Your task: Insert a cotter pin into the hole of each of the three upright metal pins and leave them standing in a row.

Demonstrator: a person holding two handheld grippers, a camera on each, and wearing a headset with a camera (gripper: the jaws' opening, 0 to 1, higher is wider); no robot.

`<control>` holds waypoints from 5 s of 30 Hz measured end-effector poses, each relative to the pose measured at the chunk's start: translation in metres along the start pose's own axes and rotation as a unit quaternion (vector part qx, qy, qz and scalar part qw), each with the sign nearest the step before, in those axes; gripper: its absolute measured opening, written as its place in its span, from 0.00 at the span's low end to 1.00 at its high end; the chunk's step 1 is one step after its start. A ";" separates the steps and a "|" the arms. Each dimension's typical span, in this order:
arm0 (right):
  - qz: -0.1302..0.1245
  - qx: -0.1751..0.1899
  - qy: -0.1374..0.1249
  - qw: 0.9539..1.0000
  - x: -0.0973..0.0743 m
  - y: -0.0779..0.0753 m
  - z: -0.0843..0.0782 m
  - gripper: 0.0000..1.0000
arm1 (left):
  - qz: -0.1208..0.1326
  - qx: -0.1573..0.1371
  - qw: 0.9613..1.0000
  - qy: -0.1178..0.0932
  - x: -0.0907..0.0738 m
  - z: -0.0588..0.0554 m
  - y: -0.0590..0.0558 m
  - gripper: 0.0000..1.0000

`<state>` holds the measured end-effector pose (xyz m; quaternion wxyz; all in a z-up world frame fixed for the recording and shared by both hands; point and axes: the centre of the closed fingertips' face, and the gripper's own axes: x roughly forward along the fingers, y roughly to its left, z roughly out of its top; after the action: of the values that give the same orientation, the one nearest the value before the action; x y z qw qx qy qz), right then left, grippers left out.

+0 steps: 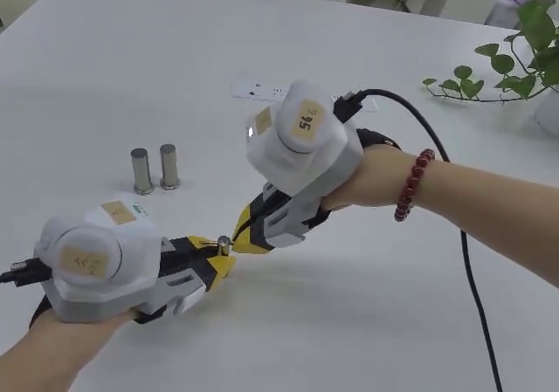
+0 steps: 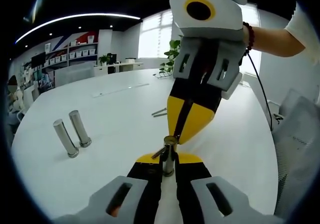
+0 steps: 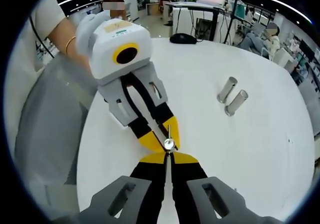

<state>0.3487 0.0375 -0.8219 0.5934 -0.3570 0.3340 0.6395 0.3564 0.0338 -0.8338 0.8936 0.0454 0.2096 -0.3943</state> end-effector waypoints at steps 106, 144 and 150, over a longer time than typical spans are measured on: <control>-0.042 0.089 -0.103 0.990 0.013 -0.009 0.018 0.13 | 0.014 -0.031 0.999 -0.043 -0.066 0.025 -0.007 0.76; -0.076 0.130 -0.218 0.964 -0.016 -0.052 0.061 0.36 | 0.028 -0.041 0.997 -0.060 -0.085 0.030 -0.004 0.95; -0.101 0.143 -0.240 0.955 -0.014 -0.073 0.067 0.37 | 0.034 -0.043 0.997 -0.058 -0.086 0.029 -0.001 0.99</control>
<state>0.4184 0.0929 -0.7750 0.7625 -0.1364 0.2323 0.5882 0.3139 0.0844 -0.7719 0.9183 -0.0090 0.1726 -0.3561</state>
